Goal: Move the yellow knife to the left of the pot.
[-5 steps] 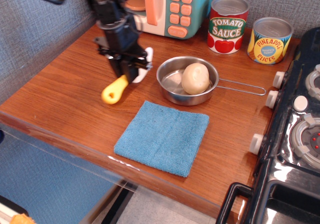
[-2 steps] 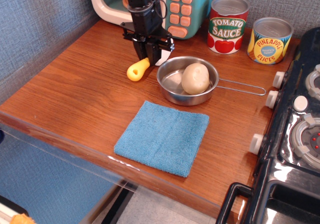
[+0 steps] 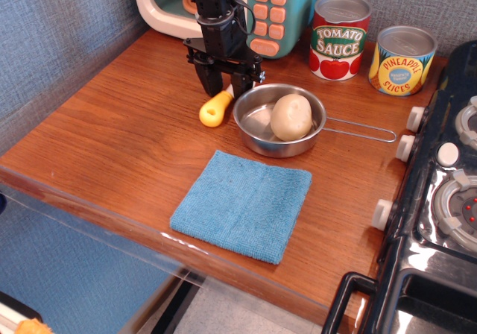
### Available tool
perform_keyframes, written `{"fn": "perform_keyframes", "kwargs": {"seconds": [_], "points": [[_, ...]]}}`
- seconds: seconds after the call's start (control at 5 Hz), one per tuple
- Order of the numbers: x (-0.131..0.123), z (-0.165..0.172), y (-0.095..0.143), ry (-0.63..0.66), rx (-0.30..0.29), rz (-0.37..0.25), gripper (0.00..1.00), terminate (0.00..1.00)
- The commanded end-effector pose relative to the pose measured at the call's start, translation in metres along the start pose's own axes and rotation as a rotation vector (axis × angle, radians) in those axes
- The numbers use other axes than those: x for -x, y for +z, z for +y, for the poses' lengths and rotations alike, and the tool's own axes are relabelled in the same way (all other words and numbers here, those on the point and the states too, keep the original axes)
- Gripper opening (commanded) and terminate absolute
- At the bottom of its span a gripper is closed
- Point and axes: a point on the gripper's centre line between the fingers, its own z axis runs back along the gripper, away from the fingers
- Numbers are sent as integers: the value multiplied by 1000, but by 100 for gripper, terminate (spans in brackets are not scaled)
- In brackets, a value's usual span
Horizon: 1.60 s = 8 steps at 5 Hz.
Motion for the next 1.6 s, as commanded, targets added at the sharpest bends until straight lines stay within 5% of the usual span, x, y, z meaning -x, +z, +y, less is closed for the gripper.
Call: {"fn": "perform_keyframes", "kwargs": {"seconds": [0.0, 0.4, 0.8, 1.2, 1.4], "points": [[-5, -2, 62, 36, -52, -108, 100, 0], [15, -14, 89, 96, -102, -65, 100, 0], [34, -30, 84, 78, -78, -19, 100, 0], [39, -31, 82, 47, -52, -38, 100, 0], [39, -31, 82, 47, -52, -38, 100, 100]]}}
